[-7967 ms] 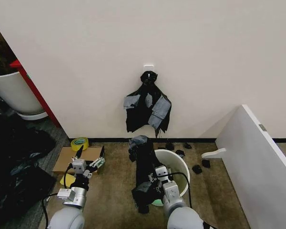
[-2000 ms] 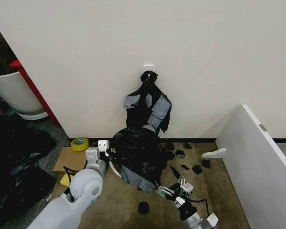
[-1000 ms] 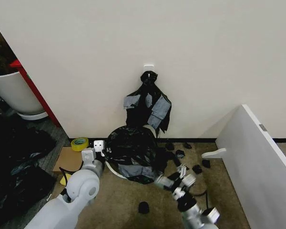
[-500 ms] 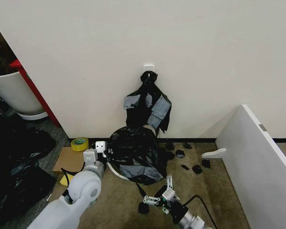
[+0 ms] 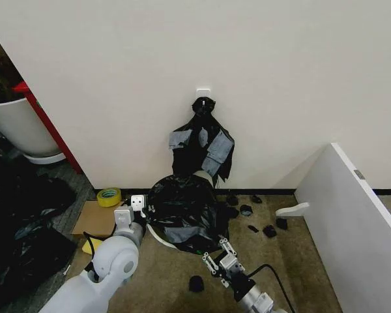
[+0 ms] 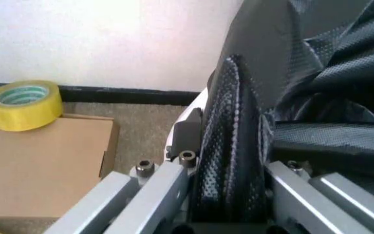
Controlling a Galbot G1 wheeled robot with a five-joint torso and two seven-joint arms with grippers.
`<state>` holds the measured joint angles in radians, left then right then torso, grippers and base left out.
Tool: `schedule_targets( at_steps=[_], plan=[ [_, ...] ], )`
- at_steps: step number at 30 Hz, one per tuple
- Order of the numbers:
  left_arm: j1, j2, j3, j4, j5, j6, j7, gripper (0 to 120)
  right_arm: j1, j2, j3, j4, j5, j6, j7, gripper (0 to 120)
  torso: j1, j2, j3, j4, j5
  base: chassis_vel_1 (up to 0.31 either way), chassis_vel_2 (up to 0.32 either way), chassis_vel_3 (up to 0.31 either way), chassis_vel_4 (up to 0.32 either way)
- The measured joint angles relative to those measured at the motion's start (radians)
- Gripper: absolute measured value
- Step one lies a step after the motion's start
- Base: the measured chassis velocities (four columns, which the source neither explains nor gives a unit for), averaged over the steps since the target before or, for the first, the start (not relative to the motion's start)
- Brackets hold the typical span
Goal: Place the garbage bag over the trash bin.
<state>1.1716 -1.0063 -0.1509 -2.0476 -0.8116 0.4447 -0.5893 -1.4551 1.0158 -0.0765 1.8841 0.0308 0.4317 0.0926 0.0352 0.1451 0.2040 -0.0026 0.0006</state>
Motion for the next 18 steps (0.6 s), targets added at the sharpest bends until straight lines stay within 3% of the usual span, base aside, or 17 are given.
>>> schedule_targets(
  at_steps=[7,14,18],
  plan=[
    [-0.006,-0.002,-0.004,-0.008,-0.01,-0.004,-0.001,0,0.015,0.016,0.002,-0.062,0.02,0.095,-0.099,0,0.0,0.0,0.0,0.0,-0.0001,0.0,0.0,0.0,0.0],
    [-0.02,-0.015,-0.015,-0.046,-0.125,0.004,-0.027,0,0.066,0.066,0.01,-0.217,0.073,0.256,-0.409,0,0.0,0.0,0.0,0.0,0.0,0.0,0.0,0.0,0.0],
    [-0.017,-0.025,-0.027,-0.082,-0.211,0.041,-0.053,0,0.097,0.098,0.011,-0.297,0.028,0.279,-0.429,0,0.0,0.0,0.0,-0.0002,0.0001,0.0,0.0,0.0,0.0]
  ],
)
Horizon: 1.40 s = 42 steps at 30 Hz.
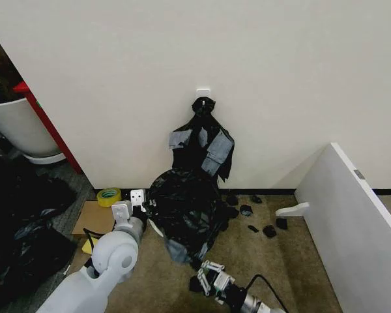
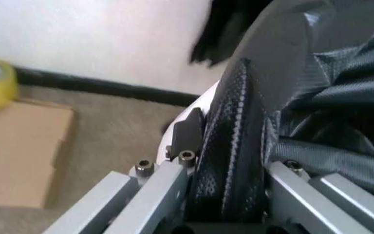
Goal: Place the garbage bag over the trash bin.
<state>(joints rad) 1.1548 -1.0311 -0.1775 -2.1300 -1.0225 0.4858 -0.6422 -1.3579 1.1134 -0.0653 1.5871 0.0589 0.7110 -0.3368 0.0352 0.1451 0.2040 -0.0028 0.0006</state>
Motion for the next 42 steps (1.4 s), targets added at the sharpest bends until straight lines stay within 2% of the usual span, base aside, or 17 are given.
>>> schedule_targets(
  at_steps=[6,10,15,21,27,29,32,36,37,39,42],
  plan=[
    [0.011,0.004,-0.066,-0.067,-0.166,0.083,-0.055,0,0.095,0.031,0.037,-0.15,-0.198,0.013,0.168,0,0.0,0.0,0.0,0.0003,-0.0001,0.0,0.0,0.0,0.0],
    [0.016,0.006,-0.091,-0.09,-0.221,0.107,-0.075,0,0.122,0.032,0.046,-0.191,-0.242,0.011,0.246,0,0.0,0.0,0.0,0.0002,0.0002,0.0,0.0,0.0,0.0],
    [0.02,0.011,-0.098,-0.093,-0.226,0.109,-0.078,0,0.131,0.02,0.047,-0.206,-0.241,0.014,0.31,0,0.0,0.0,0.0,0.0003,0.0,0.0,0.0,0.0,0.0],
    [0.016,0.018,-0.083,-0.059,-0.17,0.077,-0.056,0,0.093,-0.028,0.032,-0.164,-0.216,0.105,0.313,4,0.0,0.0,0.0,0.0002,0.0002,0.0,0.0,0.0,0.0],
    [0.013,0.022,-0.055,-0.009,-0.097,0.041,-0.029,0,0.04,-0.128,0.041,-0.083,-0.12,0.111,0.298,28,0.0,0.0,0.0,0.0,0.0,0.0,0.0,0.0,0.0],
    [0.013,0.022,-0.054,-0.005,-0.094,0.04,-0.028,0,0.036,-0.139,0.045,-0.075,-0.104,0.111,0.293,30,0.0,0.0,0.0,0.0001,0.0,0.0,0.0,0.0,0.0],
    [0.01,0.022,-0.049,0.009,-0.08,0.03,-0.023,0,0.011,-0.189,0.069,-0.039,-0.038,0.111,0.265,45,0.0,0.0,0.0,0.0003,0.0,0.0,0.0,0.0,0.0],
    [0.008,0.022,-0.046,0.015,-0.062,0.025,-0.016,0,-0.023,-0.214,0.075,0.002,0.02,0.112,0.262,62,0.0,0.0,0.0,0.0,0.0002,0.0,0.0,0.0,0.0],
    [0.008,0.022,-0.046,0.015,-0.062,0.025,-0.016,0,-0.023,-0.214,0.075,0.002,0.02,0.112,0.262,62,0.0,0.0,0.0,0.0,0.0002,0.0,0.0,0.0,0.0],
    [0.022,0.029,-0.036,0.016,-0.034,0.013,-0.004,0,-0.034,-0.218,0.077,0.05,0.114,0.112,0.247,69,0.0,0.0,0.0,-0.0001,0.0001,0.0,0.0,0.0,0.0],
    [0.059,0.046,-0.002,0.015,0.046,-0.019,0.02,0,-0.038,-0.215,0.102,0.147,0.334,0.1,0.119,82,0.0,0.0,0.0,0.0004,-0.0002,0.0,0.0,0.0,0.0]
  ],
)
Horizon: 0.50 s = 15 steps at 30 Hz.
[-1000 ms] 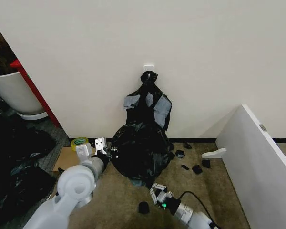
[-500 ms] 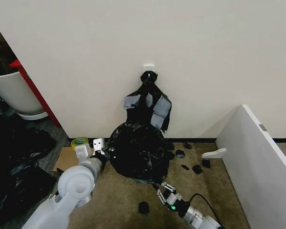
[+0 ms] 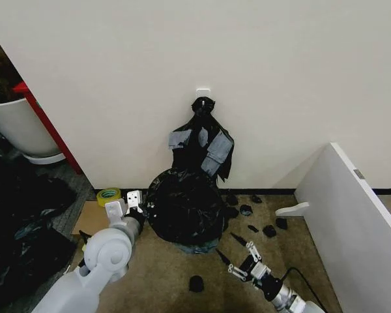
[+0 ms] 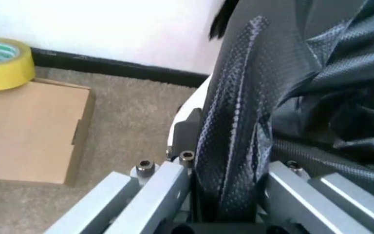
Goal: Place the garbage bag over the trash bin.
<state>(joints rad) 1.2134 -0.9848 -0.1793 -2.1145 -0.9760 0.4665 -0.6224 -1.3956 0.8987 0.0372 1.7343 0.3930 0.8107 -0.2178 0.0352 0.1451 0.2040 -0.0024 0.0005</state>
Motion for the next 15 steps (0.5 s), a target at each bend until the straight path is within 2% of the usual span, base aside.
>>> schedule_targets(
  at_steps=[3,5,9,11,15],
  plan=[
    [0.019,0.012,0.018,0.003,0.076,-0.029,0.018,0,-0.003,-0.003,0.012,0.066,0.094,-0.047,-0.032,90,0.0,0.0,0.0,0.0001,0.0,0.0,0.0,0.0,0.0],
    [0.025,0.019,0.028,0.009,0.126,-0.05,0.029,0,-0.012,-0.009,0.013,0.14,0.134,-0.112,0.007,96,0.0,0.0,0.0,0.0,0.0,0.0,0.0,0.0,0.0],
    [0.023,0.019,0.048,0.025,0.182,-0.104,0.059,0,-0.034,-0.011,-0.004,0.245,0.131,-0.22,0.165,83,0.0,0.0,0.0,-0.0001,0.0,0.0,0.0,0.0,0.0],
    [0.022,0.019,0.049,0.026,0.185,-0.108,0.061,0,-0.036,-0.011,-0.006,0.25,0.129,-0.228,0.173,83,0.0,0.0,0.0,-0.0001,0.0,0.0,0.0,0.0,0.0],
    [0.017,0.013,0.061,0.051,0.251,-0.177,0.103,0,-0.055,-0.009,-0.05,0.335,0.111,-0.398,0.348,65,0.0,0.0,0.0,-0.0005,0.0001,0.0,0.0,0.0,0.0]
  ],
)
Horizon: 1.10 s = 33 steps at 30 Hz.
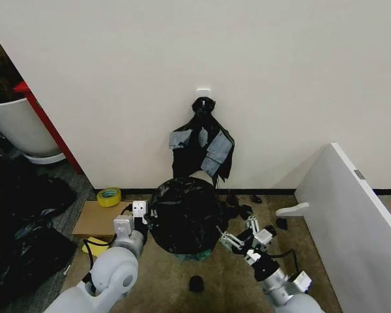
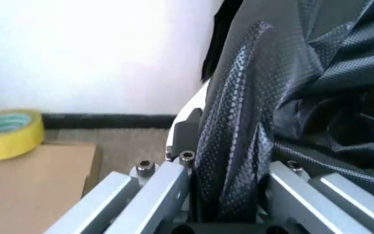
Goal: Place the garbage bag over the trash bin.
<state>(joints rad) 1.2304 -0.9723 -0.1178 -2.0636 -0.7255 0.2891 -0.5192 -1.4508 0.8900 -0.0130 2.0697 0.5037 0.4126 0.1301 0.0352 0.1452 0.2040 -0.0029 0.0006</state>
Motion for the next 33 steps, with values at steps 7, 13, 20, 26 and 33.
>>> schedule_targets(
  at_steps=[7,13,20,26,33],
  plan=[
    [-0.008,-0.022,0.032,0.027,0.057,-0.087,0.06,0,0.068,0.025,-0.094,0.085,0.094,-0.239,0.208,34,0.0,0.0,0.0,0.0004,0.0001,0.0,0.0,0.0,0.0],
    [-0.016,-0.018,0.124,0.048,0.138,-0.138,0.089,0,0.182,0.052,-0.184,0.093,0.136,-0.405,0.329,16,0.0,0.0,0.0,0.0001,0.0001,0.0,0.0,0.0,0.0],
    [-0.011,-0.017,0.146,0.063,0.198,-0.167,0.102,0,0.308,0.1,-0.257,0.018,0.101,-0.582,0.445,0,0.0,0.0,0.0,0.0002,0.0,0.0,0.0,0.0,0.0],
    [0.001,-0.012,0.147,0.06,0.209,-0.174,0.104,0,0.378,0.142,-0.286,-0.055,0.09,-0.613,0.483,0,0.0,0.0,0.0,0.0004,0.0001,0.0,0.0,0.0,0.0],
    [0.02,-0.007,0.145,0.04,0.222,-0.178,0.106,0,0.453,0.203,-0.316,-0.16,0.088,-0.635,0.51,0,0.0,0.0,0.0,0.0003,-0.0001,0.0,0.0,0.0,0.0]
  ],
)
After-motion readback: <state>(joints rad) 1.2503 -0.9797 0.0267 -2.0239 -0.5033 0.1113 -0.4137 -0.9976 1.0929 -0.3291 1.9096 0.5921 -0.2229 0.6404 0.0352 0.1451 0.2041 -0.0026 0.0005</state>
